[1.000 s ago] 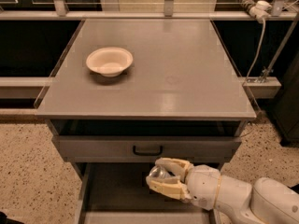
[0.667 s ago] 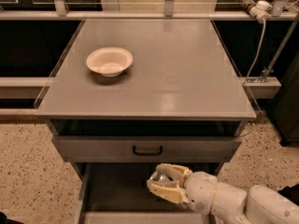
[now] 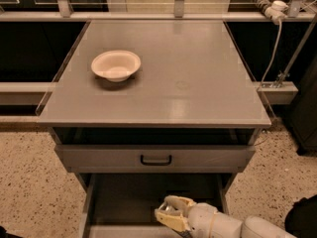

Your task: Place redbull can into middle drawer

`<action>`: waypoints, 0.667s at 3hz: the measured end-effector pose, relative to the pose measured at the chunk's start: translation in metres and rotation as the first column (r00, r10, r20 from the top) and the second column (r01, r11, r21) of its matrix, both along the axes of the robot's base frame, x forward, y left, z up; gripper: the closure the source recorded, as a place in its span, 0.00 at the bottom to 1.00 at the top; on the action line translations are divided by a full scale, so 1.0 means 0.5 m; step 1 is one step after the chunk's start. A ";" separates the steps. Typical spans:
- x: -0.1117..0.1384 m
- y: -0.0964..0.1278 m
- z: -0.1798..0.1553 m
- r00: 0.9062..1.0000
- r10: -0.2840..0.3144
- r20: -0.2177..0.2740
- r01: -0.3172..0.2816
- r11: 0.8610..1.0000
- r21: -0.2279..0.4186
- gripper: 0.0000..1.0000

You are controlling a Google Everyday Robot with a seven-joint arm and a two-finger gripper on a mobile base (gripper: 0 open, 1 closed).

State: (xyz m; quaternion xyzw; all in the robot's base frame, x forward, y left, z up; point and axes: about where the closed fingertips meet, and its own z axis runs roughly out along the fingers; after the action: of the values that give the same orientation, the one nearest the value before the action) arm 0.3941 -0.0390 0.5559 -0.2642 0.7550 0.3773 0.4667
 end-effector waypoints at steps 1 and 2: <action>0.012 0.006 -0.098 0.999 -0.013 -0.048 0.012 0.999 -0.038 1.00; 0.036 0.016 -0.170 0.997 -0.009 -0.083 0.002 0.997 -0.080 1.00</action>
Offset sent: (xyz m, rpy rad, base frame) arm 0.0331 0.0138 -0.1294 -0.1355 0.1271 0.0066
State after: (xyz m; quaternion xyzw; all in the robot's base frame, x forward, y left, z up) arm 0.4120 -0.0310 0.4709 -0.2647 0.7890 0.3562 0.4248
